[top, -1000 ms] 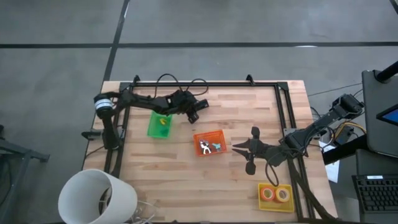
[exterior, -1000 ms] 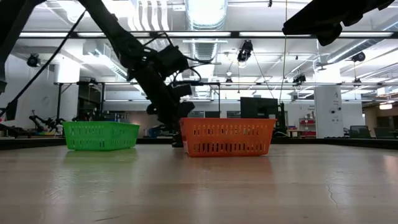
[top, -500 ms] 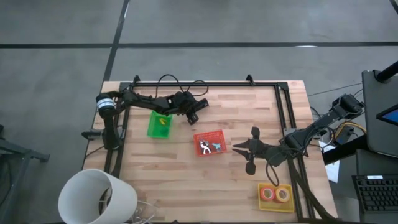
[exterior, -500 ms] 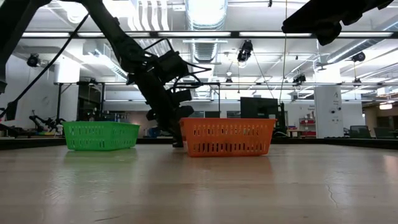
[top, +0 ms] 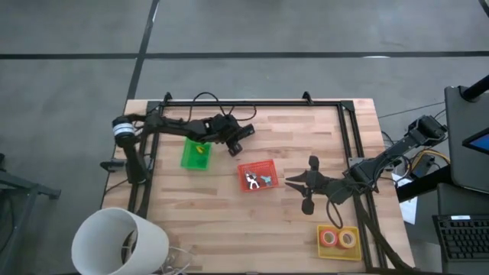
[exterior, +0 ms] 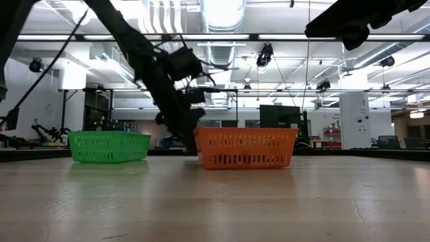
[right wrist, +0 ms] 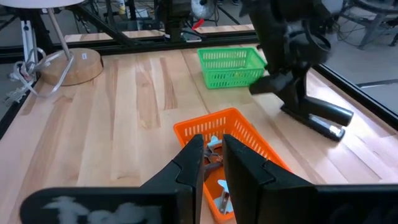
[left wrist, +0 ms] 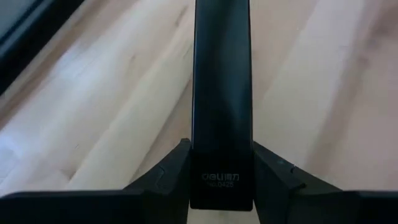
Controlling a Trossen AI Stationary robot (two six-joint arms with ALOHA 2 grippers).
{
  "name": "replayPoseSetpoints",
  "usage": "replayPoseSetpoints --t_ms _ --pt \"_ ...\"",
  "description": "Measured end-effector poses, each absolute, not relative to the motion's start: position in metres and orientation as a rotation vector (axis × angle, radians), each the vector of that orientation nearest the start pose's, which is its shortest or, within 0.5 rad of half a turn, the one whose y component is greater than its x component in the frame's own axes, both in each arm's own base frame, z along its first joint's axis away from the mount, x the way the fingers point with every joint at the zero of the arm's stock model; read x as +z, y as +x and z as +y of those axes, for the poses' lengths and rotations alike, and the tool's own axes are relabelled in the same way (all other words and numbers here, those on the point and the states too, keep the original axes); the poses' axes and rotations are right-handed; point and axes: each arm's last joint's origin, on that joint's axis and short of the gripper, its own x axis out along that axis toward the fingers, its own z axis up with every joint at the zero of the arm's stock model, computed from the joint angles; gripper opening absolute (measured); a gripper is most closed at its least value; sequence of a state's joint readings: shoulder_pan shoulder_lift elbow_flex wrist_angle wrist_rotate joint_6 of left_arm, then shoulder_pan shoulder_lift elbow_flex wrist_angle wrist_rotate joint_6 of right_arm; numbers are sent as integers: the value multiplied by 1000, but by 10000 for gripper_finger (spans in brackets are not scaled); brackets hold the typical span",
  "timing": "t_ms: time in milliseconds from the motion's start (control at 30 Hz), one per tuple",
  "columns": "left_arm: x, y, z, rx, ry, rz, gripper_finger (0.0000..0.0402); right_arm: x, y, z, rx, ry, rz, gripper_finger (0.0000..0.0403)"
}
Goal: Pick and place Stapler, Stapler remover, tape
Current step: Put the black stapler into the green bin
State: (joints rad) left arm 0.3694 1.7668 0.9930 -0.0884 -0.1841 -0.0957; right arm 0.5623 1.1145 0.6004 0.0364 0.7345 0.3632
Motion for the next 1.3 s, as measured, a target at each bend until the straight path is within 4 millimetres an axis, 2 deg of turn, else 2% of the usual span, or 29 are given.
replayPoseSetpoints --t_ms 233,367,533,667,867,1067,1300 --pt "207 302 96 642 -188 867 127 228 201 103 -236 67 350 54" --pt "232 280 70 733 -195 873 136 227 200 103 -236 66 351 52" --pt "249 246 42 833 -200 875 135 228 201 103 -235 71 345 54" --pt "245 220 28 886 -281 858 130 230 201 104 -232 84 329 52" --pt "227 196 15 897 -363 837 138 231 202 104 -231 89 322 54" --pt "210 183 6 904 -393 838 133 232 202 104 -229 93 314 54" --pt "191 177 4 932 -429 833 138 231 202 104 -229 92 314 52"
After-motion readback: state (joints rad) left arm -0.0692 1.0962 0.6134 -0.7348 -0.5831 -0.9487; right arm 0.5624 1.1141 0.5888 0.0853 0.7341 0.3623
